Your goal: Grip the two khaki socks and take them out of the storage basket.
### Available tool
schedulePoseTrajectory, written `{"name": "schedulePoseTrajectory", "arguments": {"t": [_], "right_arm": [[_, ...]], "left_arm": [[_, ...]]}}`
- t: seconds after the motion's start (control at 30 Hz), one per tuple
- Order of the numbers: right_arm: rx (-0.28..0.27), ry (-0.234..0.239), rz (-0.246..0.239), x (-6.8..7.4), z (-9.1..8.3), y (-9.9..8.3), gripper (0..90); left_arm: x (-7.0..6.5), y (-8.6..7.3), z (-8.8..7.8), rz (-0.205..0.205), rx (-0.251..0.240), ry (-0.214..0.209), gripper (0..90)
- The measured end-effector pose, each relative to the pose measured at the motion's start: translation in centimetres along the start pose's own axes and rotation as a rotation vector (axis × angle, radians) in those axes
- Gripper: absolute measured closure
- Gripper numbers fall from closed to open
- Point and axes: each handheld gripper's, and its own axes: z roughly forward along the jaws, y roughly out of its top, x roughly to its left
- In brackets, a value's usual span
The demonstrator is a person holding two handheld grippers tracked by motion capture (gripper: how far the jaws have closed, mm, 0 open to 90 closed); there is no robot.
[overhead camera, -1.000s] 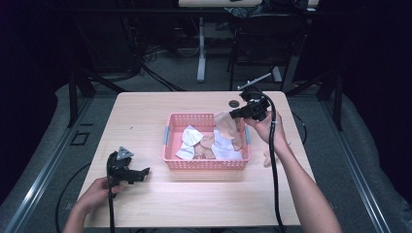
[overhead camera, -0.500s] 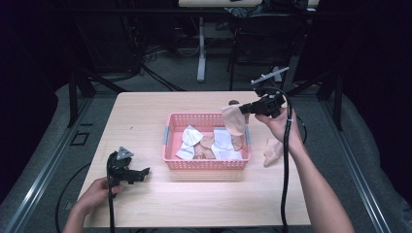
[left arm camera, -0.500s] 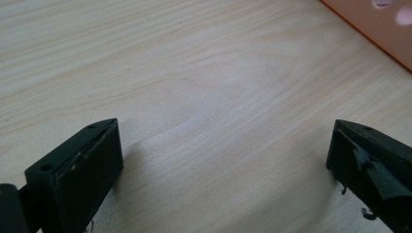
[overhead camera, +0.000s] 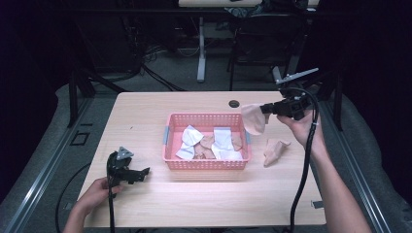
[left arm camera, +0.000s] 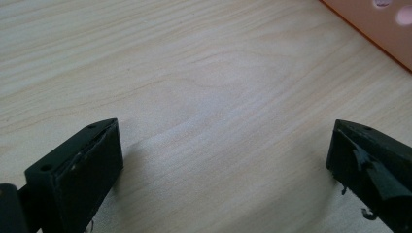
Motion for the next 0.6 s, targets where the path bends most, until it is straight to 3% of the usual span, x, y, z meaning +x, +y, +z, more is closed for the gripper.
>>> {"name": "schedulePoseTrajectory", "arguments": {"t": [0.33,0.6], "right_arm": [[-0.002,-0.033,0.047,-2.0,-1.3,-2.2,88.5],[0.016,-0.052,0.08,-3.4,-0.9,-3.9,88.4]], "left_arm": [[0.0,0.0,0.0,-0.001,0.0,0.0,0.0],[0.0,0.0,0.0,0.0,0.0,0.0,0.0]]}}
